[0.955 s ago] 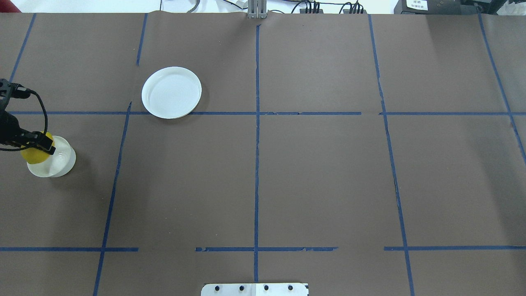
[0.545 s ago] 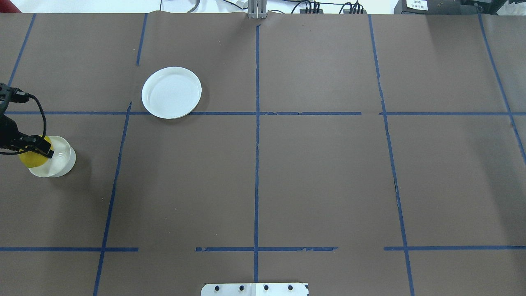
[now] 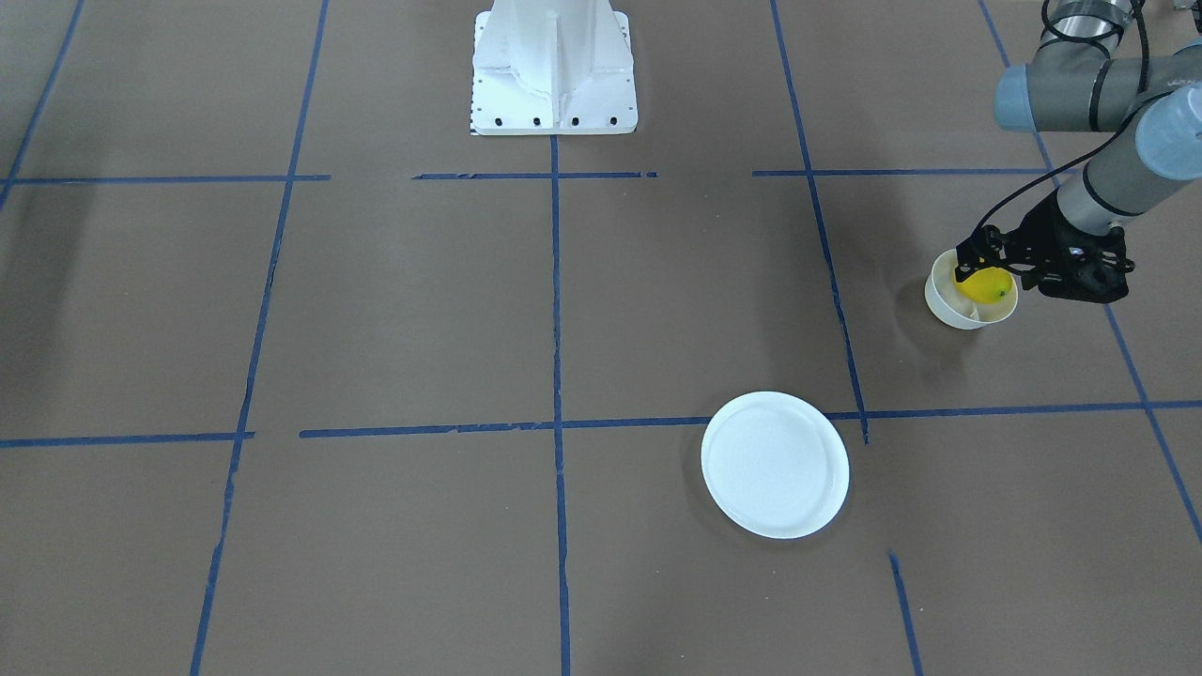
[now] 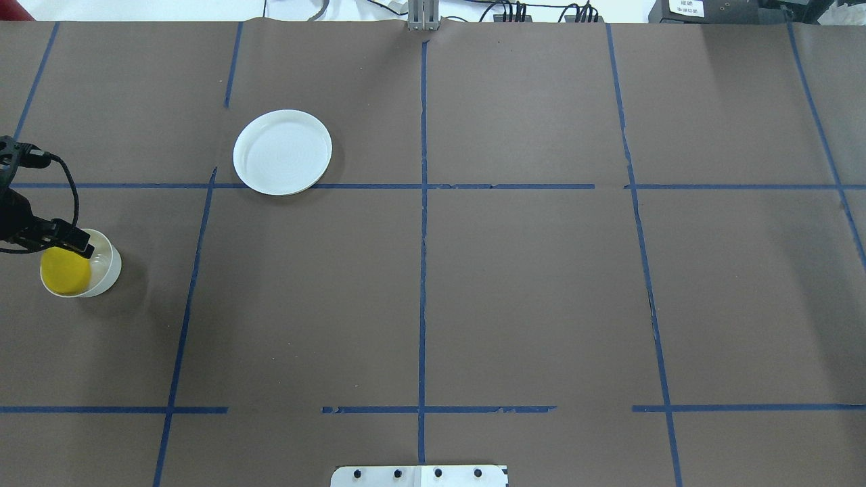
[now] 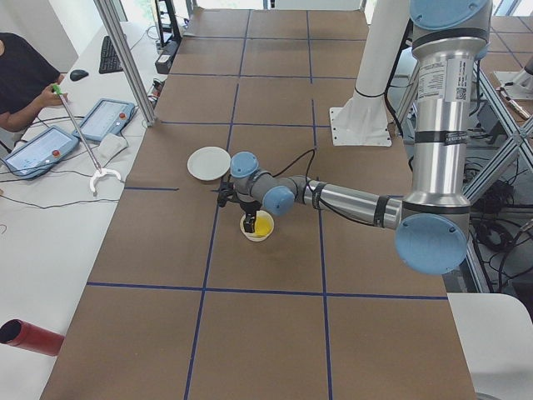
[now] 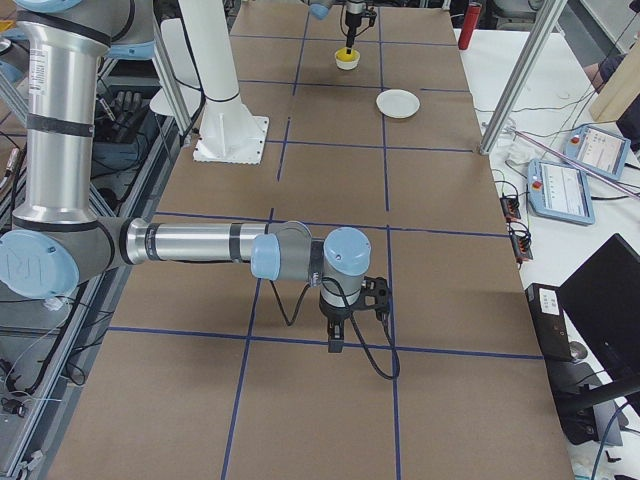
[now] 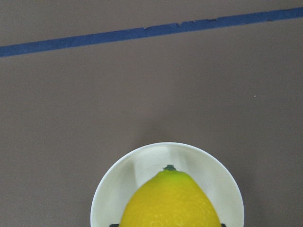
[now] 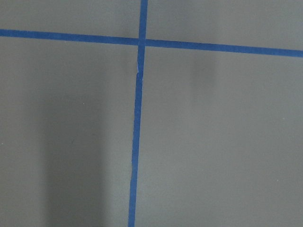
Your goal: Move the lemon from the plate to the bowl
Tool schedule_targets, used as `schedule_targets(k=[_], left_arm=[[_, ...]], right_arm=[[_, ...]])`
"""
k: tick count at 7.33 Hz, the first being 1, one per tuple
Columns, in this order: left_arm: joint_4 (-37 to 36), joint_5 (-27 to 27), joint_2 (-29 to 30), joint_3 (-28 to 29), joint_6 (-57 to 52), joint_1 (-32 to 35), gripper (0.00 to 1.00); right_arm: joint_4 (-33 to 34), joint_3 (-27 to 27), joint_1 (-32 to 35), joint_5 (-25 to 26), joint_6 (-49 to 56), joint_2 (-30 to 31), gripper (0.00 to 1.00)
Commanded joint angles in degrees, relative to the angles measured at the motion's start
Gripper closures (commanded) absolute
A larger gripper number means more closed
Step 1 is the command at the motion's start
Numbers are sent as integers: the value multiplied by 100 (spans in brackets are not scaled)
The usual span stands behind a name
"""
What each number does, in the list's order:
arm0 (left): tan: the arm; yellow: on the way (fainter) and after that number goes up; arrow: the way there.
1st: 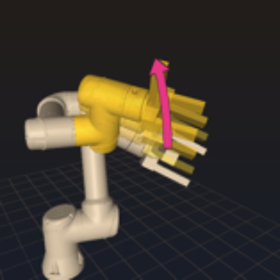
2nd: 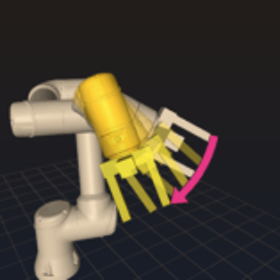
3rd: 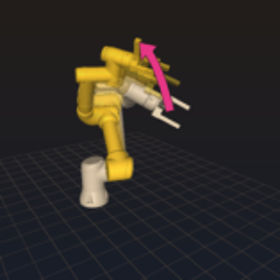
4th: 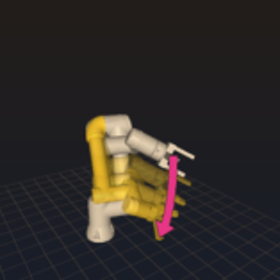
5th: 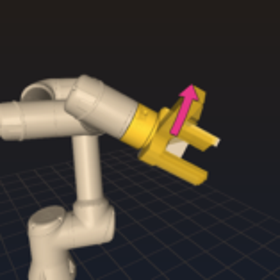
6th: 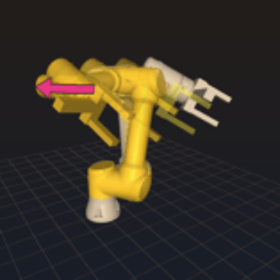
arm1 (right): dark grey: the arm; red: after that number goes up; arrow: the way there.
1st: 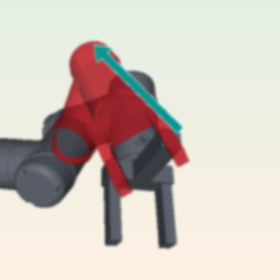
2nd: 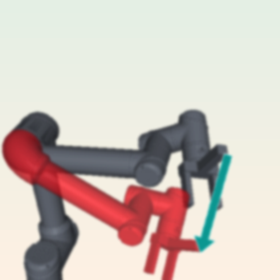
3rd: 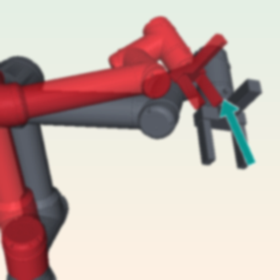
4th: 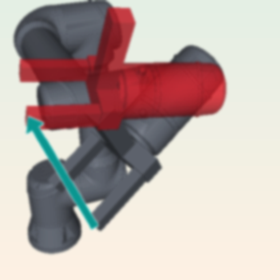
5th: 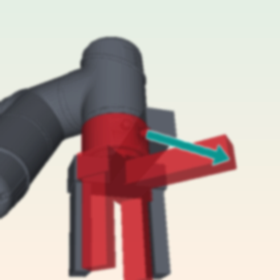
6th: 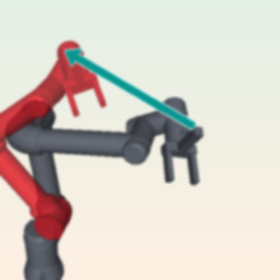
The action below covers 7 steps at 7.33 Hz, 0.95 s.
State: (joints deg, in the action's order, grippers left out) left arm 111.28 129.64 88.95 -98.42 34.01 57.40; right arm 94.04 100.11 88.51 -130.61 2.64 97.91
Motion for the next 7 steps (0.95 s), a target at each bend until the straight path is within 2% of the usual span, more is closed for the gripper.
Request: schedule_targets(k=[1, 2, 4, 6, 7], left_arm=[[-27, 17, -44, -54, -61, 17, 0], [-80, 18, -97, -98, -636, 113, 1], [-228, 18, -280, -1, -1646, 970, 1], [-1934, -17, -186, -1, -3672, 2243, 1], [-2526, -35, -124, 16, -4761, 2989, 1]], right_arm=[[0, 0, 0, 0, 0, 0, 0], [0, 0, 0, 0, 0, 0, 0], [0, 0, 0, 0, 0, 0, 0], [0, 0, 0, 0, 0, 0, 0], [0, 0, 0, 0, 0, 0, 0]])
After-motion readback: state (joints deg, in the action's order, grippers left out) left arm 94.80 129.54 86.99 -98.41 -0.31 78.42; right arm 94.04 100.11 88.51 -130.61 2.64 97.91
